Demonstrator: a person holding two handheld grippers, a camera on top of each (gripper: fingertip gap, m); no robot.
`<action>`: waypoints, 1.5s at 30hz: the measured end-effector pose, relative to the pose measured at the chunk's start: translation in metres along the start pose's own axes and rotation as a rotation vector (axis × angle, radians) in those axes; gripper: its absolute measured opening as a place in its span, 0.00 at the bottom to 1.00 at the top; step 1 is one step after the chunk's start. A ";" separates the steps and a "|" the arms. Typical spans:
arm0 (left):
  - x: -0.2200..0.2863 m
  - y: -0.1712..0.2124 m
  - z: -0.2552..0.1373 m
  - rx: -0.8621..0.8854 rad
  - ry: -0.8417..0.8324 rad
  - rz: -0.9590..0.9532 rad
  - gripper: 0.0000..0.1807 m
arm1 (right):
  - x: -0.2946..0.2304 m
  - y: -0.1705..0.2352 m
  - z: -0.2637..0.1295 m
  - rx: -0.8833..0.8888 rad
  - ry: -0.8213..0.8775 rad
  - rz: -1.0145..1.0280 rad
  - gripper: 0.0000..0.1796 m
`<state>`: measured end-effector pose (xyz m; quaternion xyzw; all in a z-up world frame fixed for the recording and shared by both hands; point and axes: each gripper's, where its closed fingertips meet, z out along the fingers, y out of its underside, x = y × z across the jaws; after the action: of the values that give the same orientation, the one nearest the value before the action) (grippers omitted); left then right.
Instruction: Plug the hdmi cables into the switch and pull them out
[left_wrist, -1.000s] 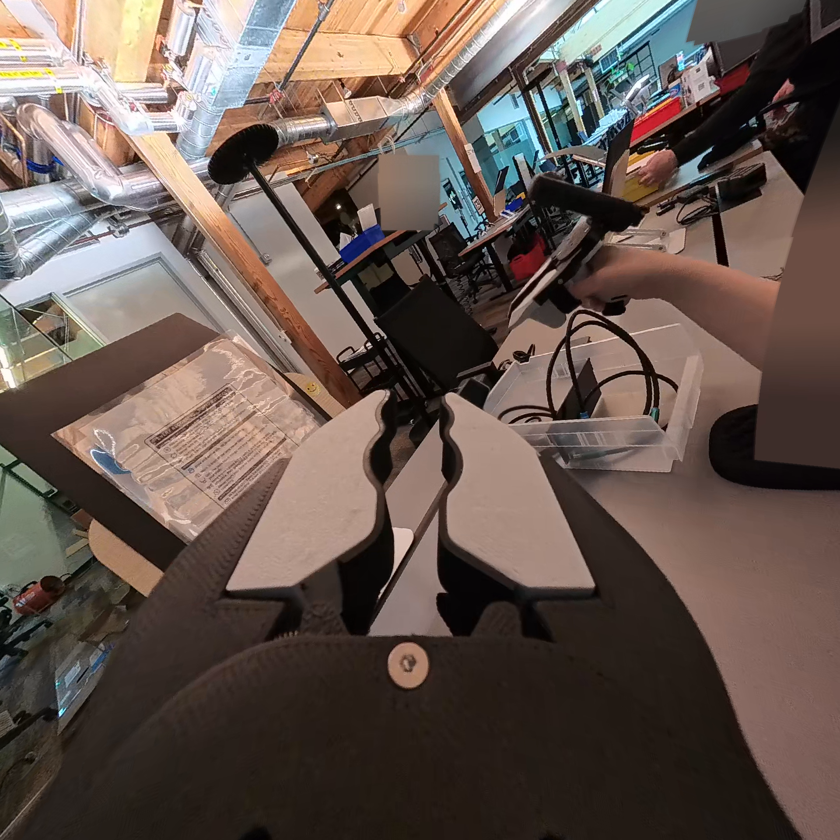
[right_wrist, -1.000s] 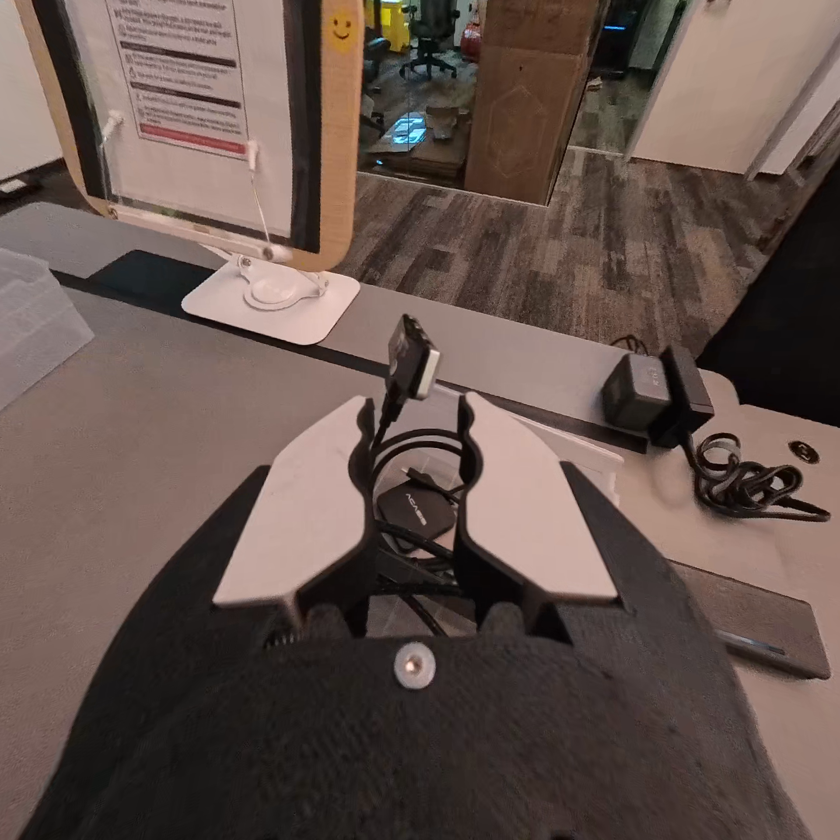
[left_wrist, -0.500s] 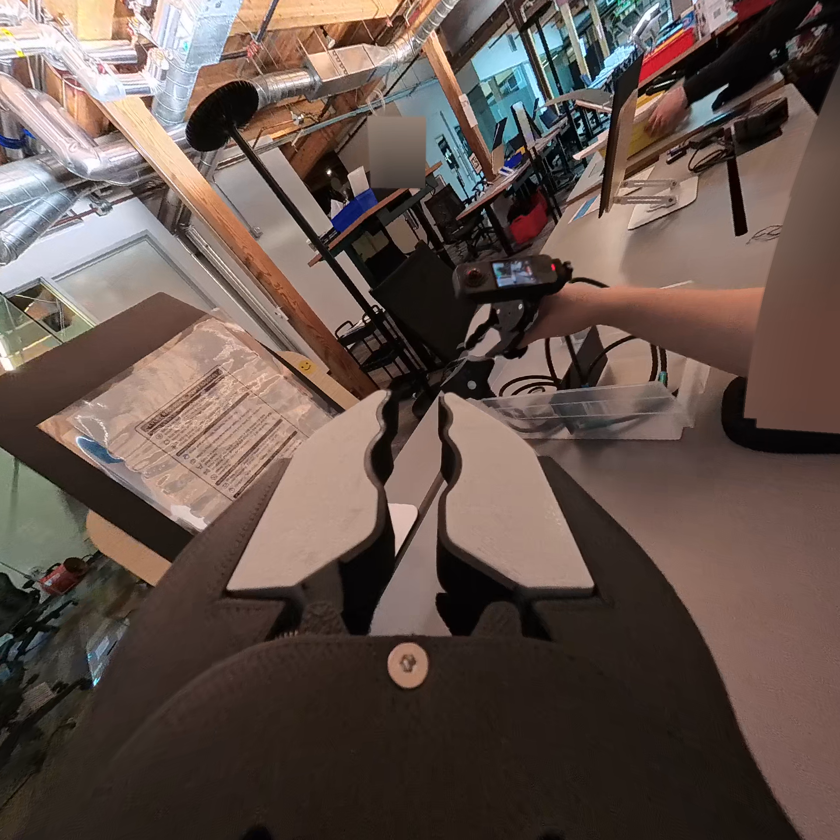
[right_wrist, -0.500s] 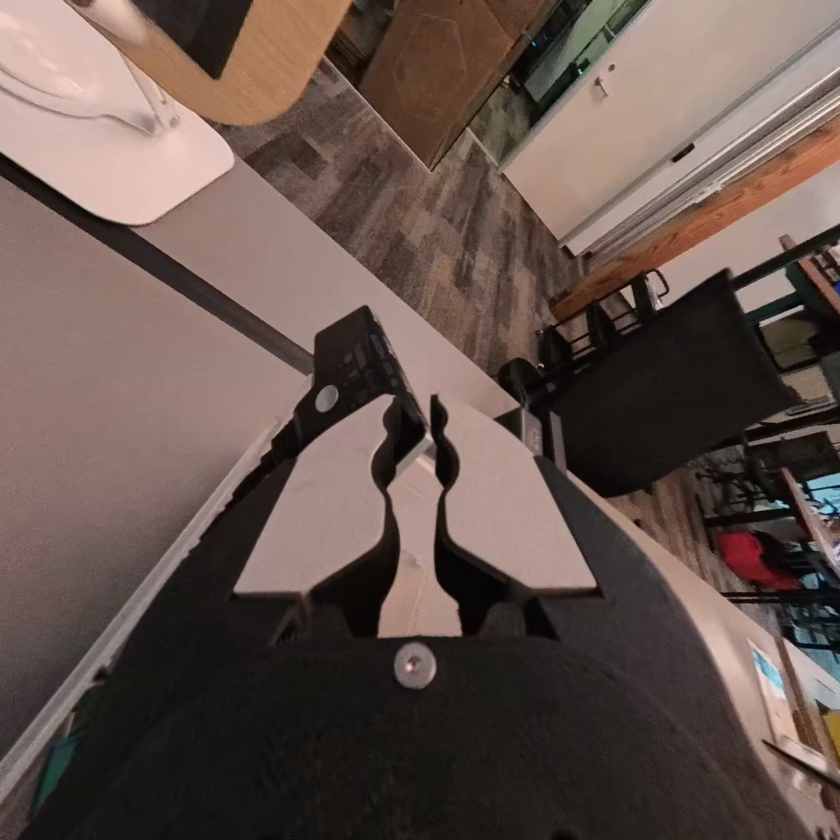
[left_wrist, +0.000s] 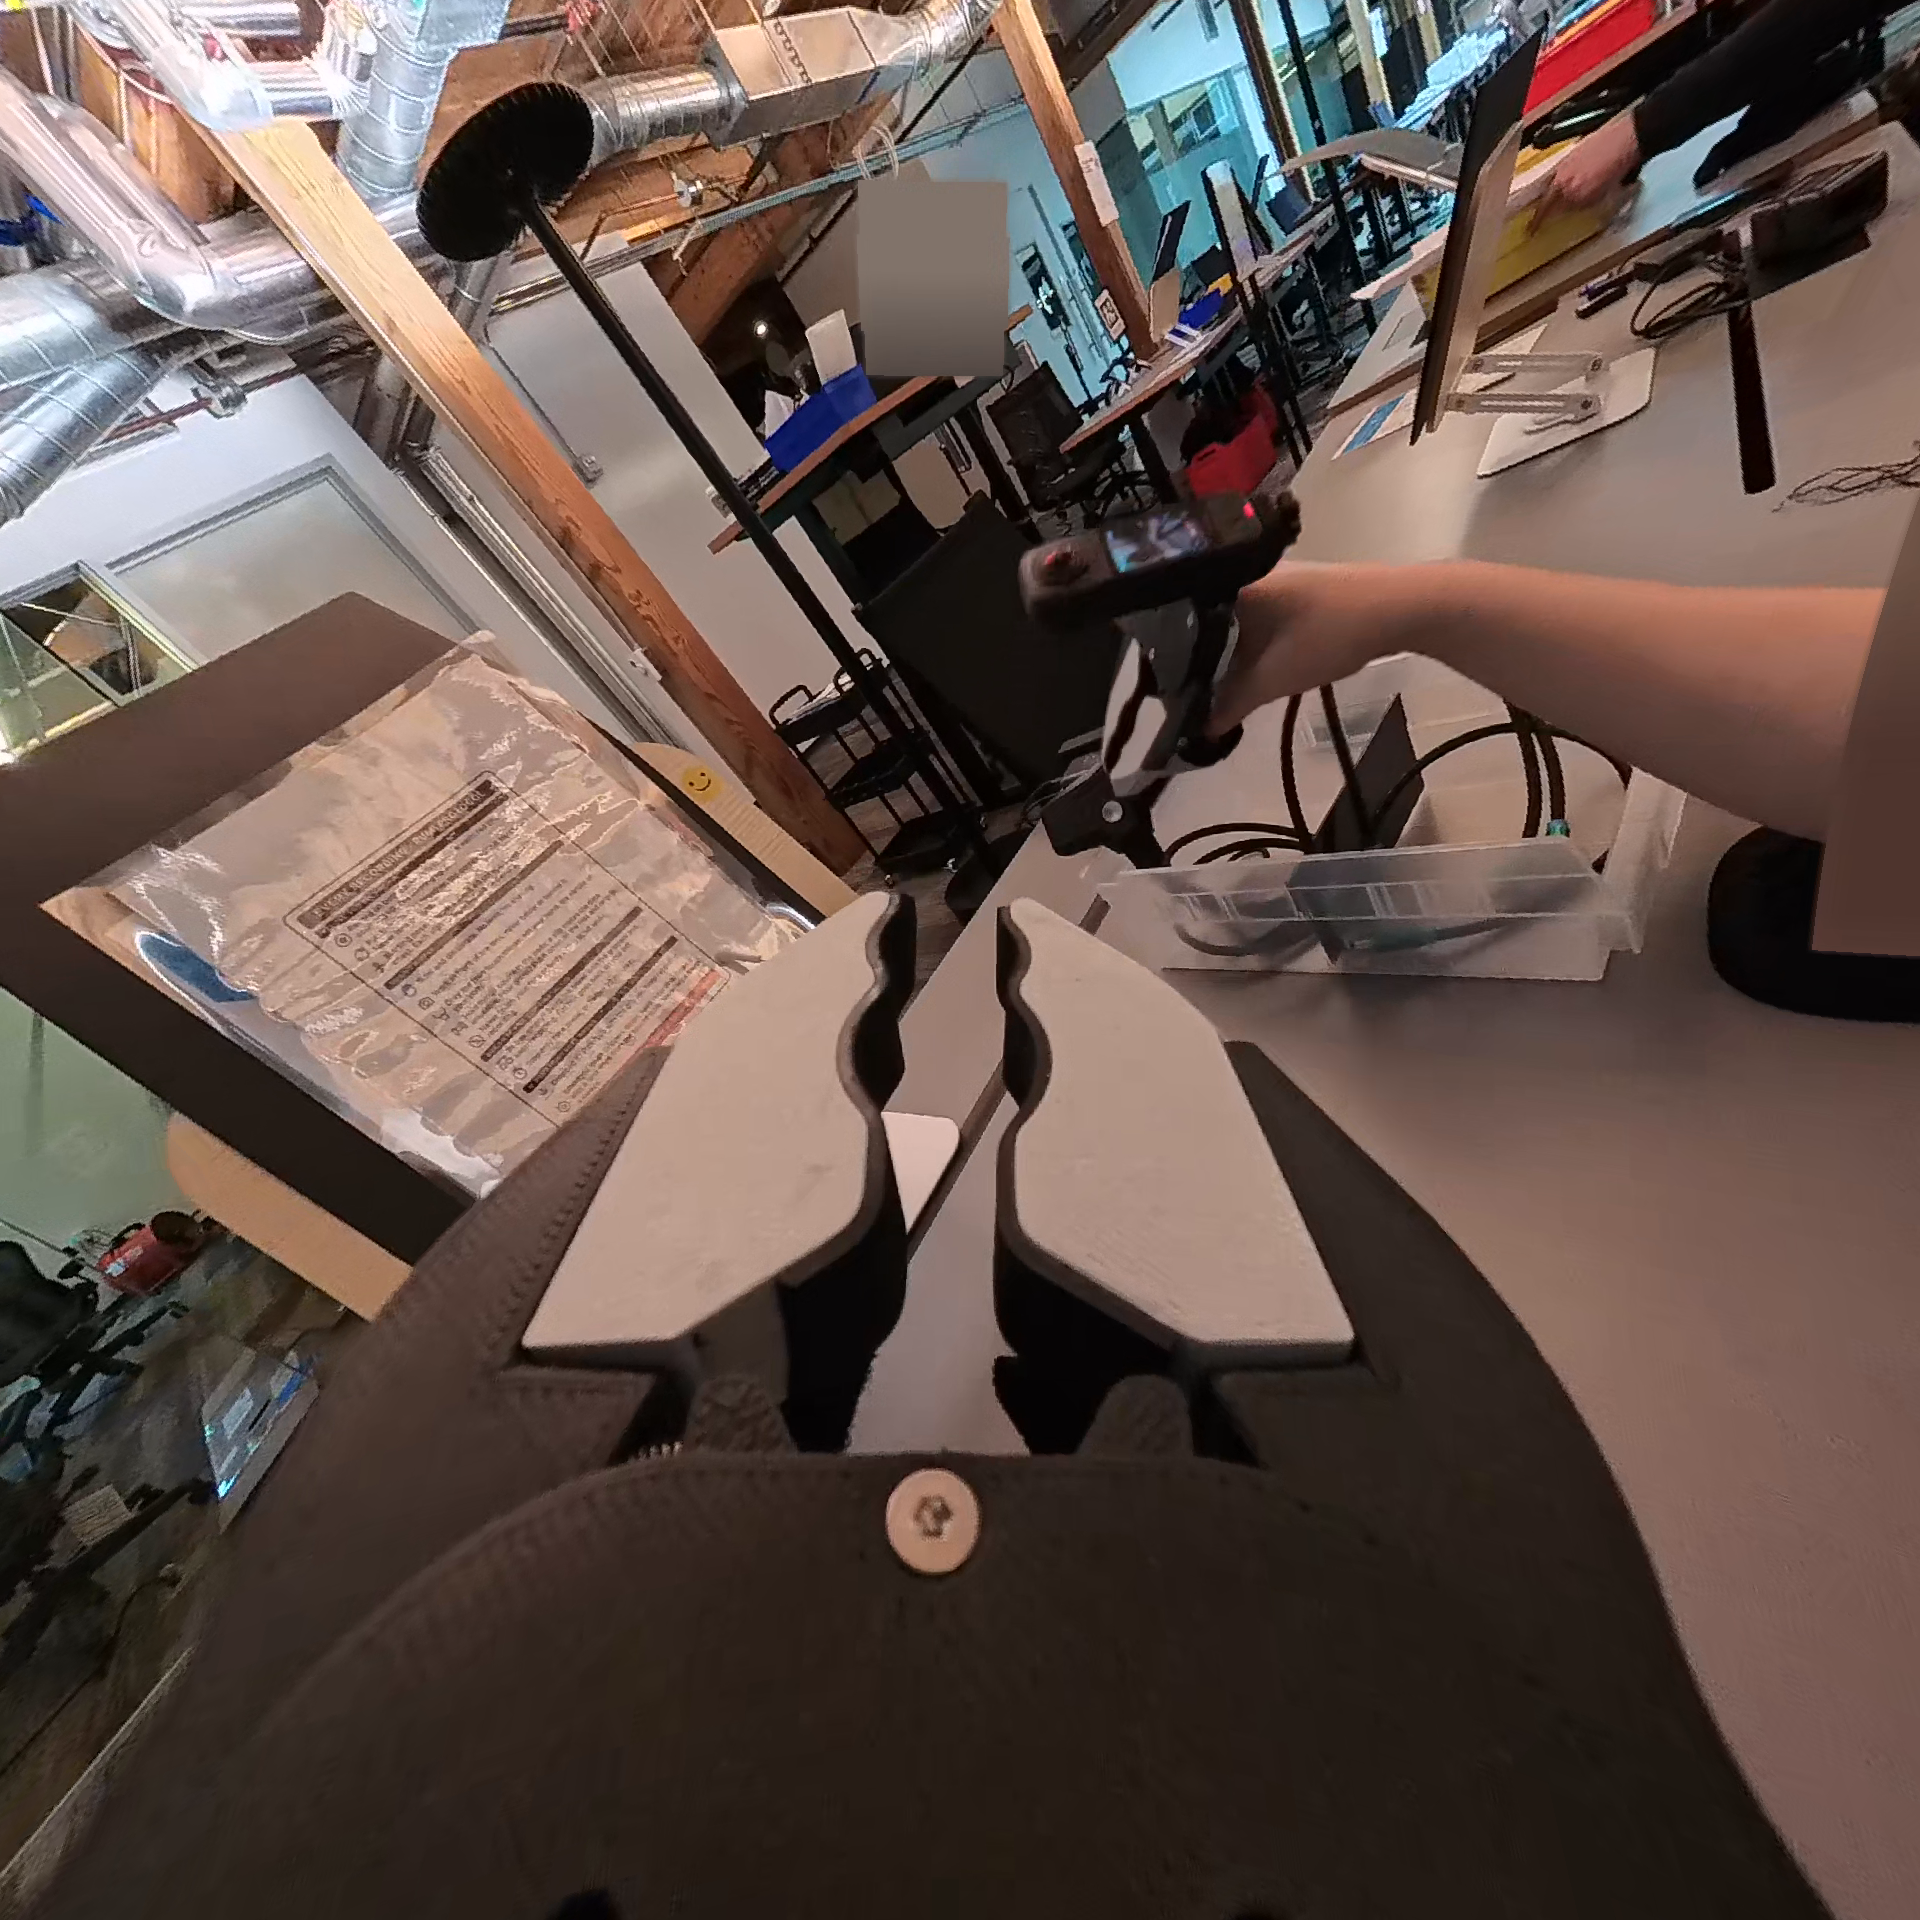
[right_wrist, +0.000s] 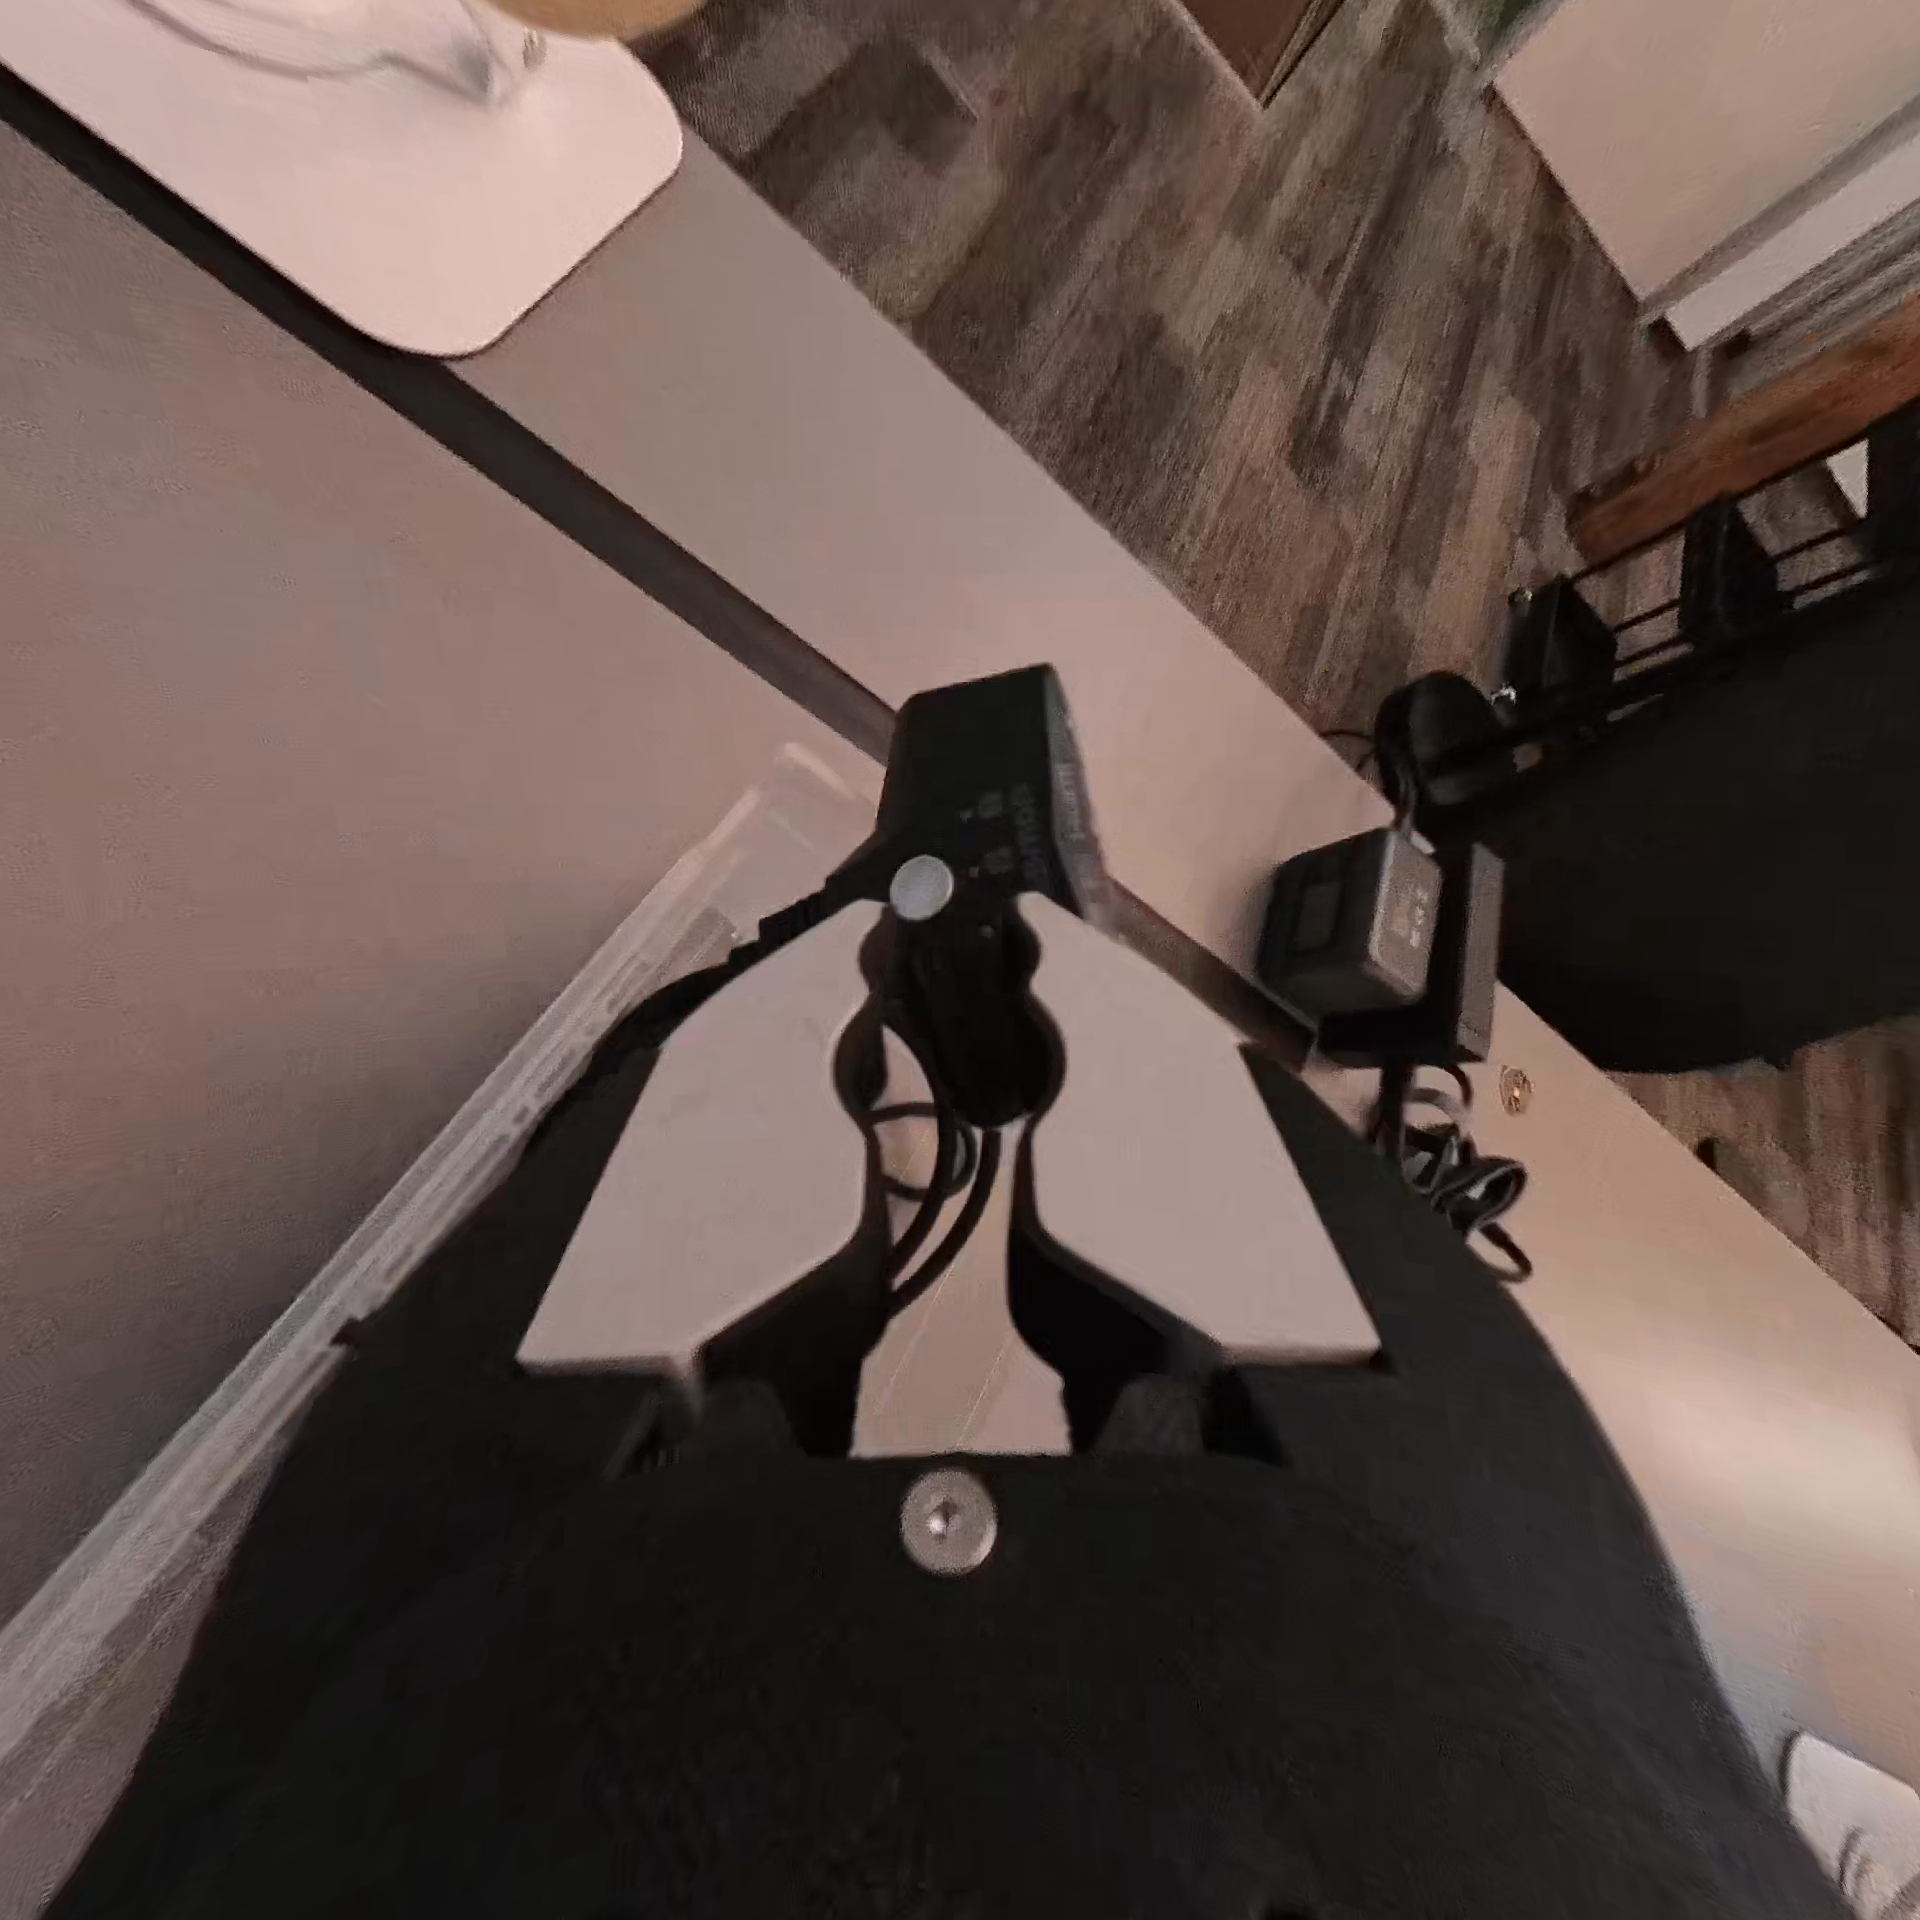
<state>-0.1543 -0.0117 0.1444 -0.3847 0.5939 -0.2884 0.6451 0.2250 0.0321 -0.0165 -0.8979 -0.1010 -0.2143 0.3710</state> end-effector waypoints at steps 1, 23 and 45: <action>0.000 0.000 -0.001 0.000 -0.002 0.002 0.07 | 0.005 -0.003 -0.004 0.025 0.001 -0.003 0.22; -0.004 0.011 0.004 -0.030 0.002 -0.010 0.07 | 0.008 0.065 -0.012 -0.348 -0.026 -0.183 0.27; -0.015 0.013 0.000 -0.029 -0.036 -0.022 0.07 | 0.033 0.059 -0.048 -0.185 -0.058 0.126 0.01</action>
<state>-0.1569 0.0078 0.1422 -0.4056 0.5820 -0.2796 0.6470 0.2596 -0.0425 -0.0079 -0.9387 -0.0346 -0.1728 0.2962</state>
